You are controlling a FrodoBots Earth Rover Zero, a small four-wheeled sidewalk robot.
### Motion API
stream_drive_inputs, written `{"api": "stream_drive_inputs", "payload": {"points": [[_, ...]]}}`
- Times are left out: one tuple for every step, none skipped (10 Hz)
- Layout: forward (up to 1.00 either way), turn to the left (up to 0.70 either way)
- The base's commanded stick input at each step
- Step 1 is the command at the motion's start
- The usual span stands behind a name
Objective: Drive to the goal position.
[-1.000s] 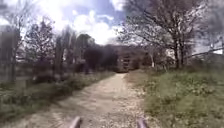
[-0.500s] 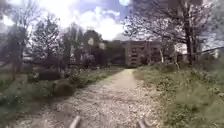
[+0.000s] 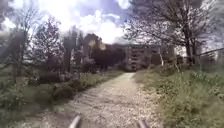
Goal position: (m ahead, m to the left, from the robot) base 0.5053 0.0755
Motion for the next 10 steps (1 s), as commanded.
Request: {"api": "stream_drive_inputs", "payload": {"points": [[1.00, -0.19], [1.00, -0.24], [1.00, -0.27], [1.00, -0.27], [1.00, -0.27], [1.00, -0.27], [1.00, -0.27], [1.00, -0.27], [1.00, -0.27], [1.00, -0.27]]}}
